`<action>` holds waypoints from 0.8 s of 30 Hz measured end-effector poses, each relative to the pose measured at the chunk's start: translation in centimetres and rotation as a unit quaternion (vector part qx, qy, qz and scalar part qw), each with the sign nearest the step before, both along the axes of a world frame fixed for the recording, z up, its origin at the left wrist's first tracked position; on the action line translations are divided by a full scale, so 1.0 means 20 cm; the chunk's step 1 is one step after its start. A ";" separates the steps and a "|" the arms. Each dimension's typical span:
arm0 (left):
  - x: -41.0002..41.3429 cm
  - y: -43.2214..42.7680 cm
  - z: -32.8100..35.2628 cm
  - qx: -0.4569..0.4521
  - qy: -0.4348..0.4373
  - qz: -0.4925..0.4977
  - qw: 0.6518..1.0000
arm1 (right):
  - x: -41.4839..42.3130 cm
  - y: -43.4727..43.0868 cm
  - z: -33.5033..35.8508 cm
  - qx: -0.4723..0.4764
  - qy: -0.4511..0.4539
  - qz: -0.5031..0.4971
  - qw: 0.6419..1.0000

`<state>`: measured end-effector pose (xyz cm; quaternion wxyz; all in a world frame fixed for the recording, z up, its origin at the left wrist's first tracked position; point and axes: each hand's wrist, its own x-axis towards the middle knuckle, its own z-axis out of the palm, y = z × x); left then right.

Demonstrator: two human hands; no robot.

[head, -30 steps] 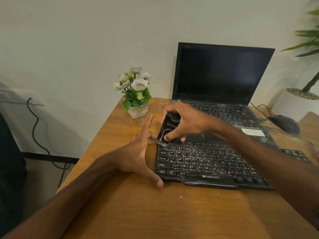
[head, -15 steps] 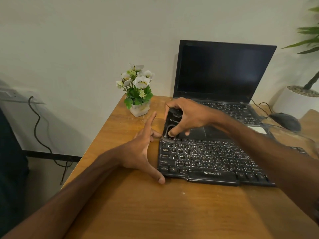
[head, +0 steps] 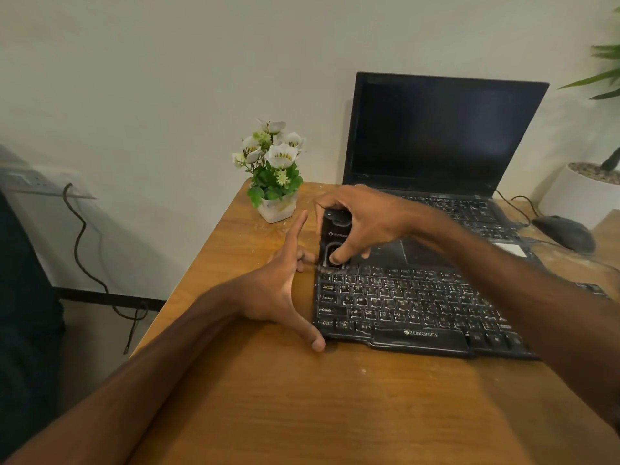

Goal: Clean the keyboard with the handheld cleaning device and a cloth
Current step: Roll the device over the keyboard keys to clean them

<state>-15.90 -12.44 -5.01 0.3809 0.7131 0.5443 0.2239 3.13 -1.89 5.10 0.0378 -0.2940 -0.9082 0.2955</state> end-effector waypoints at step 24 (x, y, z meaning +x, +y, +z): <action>-0.01 0.00 0.01 -0.002 -0.021 -0.009 1.000 | 0.00 -0.05 -0.15 0.045 0.173 -0.047 0.983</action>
